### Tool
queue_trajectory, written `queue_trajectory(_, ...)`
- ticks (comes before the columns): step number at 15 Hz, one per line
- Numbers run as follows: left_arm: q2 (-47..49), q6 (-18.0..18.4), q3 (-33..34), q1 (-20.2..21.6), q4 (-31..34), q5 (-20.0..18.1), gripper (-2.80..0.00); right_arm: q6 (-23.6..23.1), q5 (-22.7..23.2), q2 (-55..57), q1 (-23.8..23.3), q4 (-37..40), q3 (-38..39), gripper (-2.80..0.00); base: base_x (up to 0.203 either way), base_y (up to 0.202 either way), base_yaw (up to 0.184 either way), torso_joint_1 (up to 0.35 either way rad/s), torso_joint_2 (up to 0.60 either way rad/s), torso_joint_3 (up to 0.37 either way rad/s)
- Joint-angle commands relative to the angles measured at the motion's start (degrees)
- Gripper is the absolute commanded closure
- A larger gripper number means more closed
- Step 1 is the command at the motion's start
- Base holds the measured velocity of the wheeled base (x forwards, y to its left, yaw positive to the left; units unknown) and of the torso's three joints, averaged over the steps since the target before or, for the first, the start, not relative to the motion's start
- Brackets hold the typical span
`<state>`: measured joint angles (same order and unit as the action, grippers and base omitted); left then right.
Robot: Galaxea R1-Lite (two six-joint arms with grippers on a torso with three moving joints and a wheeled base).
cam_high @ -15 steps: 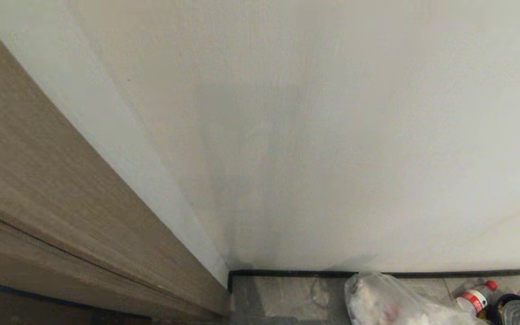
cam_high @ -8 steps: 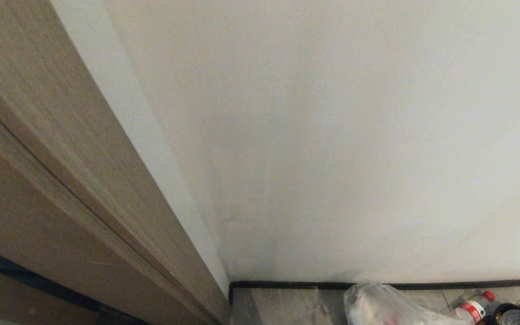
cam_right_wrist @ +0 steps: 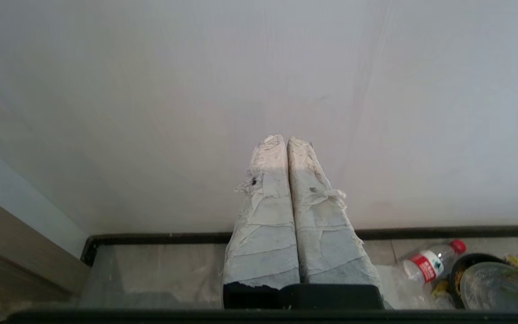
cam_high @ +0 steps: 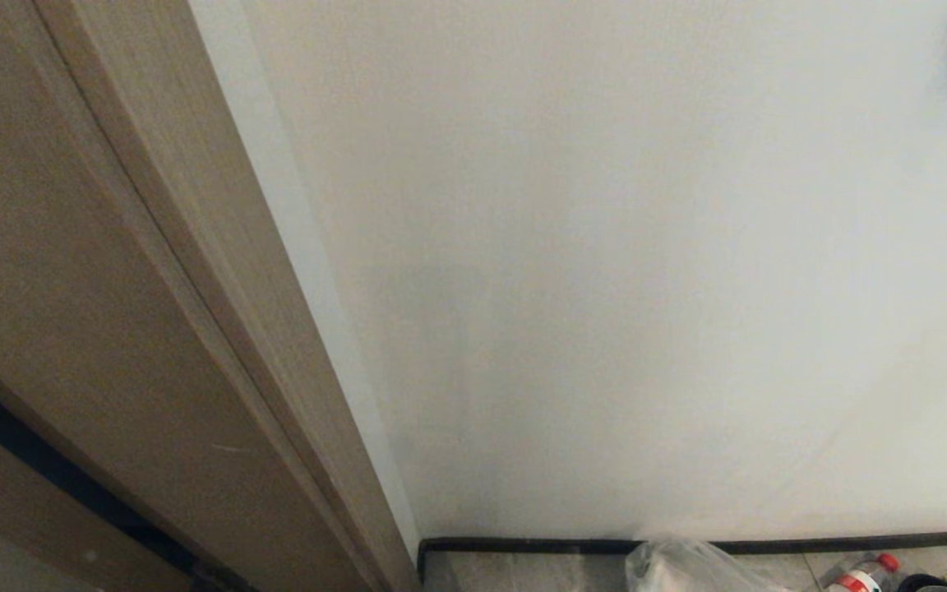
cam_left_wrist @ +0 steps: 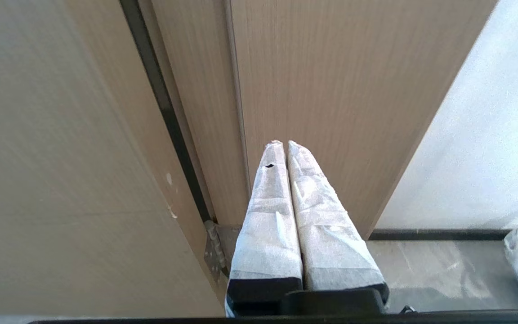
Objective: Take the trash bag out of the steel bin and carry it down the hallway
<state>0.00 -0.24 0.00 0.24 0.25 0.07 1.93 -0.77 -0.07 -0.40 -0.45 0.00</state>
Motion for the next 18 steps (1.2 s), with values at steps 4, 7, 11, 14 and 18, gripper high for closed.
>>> queue_trajectory(4, 0.0, 0.0, 0.2, 0.0, 0.0, 0.0, 0.00, 0.5, 0.0, 0.0, 0.0, 0.0, 0.1, 0.00, 0.000, 0.000, 0.000, 0.002, 0.00, 0.206)
queue_trajectory(7, 0.0, 0.0, 0.2, 0.0, 0.0, 0.0, 0.00, 0.9, 0.0, 0.1, 0.0, -0.1, 0.2, 0.00, 0.000, 0.000, 0.000, 0.005, 0.00, 0.203)
queue_trajectory(11, 0.0, 0.1, 0.2, 0.0, 0.0, 0.0, 0.00, 1.0, 0.0, 0.0, 0.0, 0.0, 0.1, 0.00, 0.000, 0.000, 0.000, 0.003, -0.01, 0.172)
queue_trajectory(14, 0.0, 0.3, 0.1, 0.0, 0.0, 0.0, 0.00, 1.0, 0.0, 0.0, 0.0, 0.0, 0.1, 0.00, 0.000, 0.000, 0.000, 0.002, 0.02, 0.061)
queue_trajectory(18, 0.0, 0.2, 0.1, 0.0, 0.0, 0.0, 0.00, 0.9, 0.0, 0.1, 0.0, 0.0, 0.1, 0.00, 0.000, 0.000, 0.000, 0.001, 0.00, 0.019)
